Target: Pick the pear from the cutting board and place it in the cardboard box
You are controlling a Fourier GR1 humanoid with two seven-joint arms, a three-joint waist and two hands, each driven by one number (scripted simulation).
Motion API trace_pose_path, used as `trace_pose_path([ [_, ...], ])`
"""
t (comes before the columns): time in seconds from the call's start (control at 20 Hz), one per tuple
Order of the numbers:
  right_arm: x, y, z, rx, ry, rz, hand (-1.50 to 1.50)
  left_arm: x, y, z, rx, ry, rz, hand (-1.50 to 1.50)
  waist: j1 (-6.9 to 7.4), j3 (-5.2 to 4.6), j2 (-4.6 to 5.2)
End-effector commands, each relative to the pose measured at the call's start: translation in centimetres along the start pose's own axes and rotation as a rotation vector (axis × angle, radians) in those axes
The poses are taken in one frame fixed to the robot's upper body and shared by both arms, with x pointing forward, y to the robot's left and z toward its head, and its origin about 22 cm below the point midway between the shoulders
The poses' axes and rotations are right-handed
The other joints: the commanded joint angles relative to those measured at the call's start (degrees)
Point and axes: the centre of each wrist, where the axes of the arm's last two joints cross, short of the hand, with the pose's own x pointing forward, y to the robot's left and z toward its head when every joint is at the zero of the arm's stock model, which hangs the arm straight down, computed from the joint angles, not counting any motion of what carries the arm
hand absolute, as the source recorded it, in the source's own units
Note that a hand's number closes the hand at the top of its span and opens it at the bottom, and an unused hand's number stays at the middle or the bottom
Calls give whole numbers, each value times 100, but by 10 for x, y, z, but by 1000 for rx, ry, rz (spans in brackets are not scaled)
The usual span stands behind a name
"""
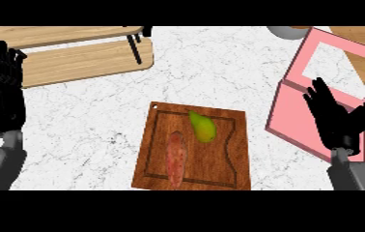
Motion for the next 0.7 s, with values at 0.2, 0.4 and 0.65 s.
trace_pose_path([
  [0.2,0,109,9,289,87,264,-150,-2,-70,34,-516,47,-8,0,115,61,96],
  [0.4,0,85,9,317,-98,738,-150,-5,-91,52,-637,82,33,0,129,-47,101],
  [0.65,6,113,25,374,-264,1135,-150,-9,-104,67,-721,121,9,0,91,33,-29],
])
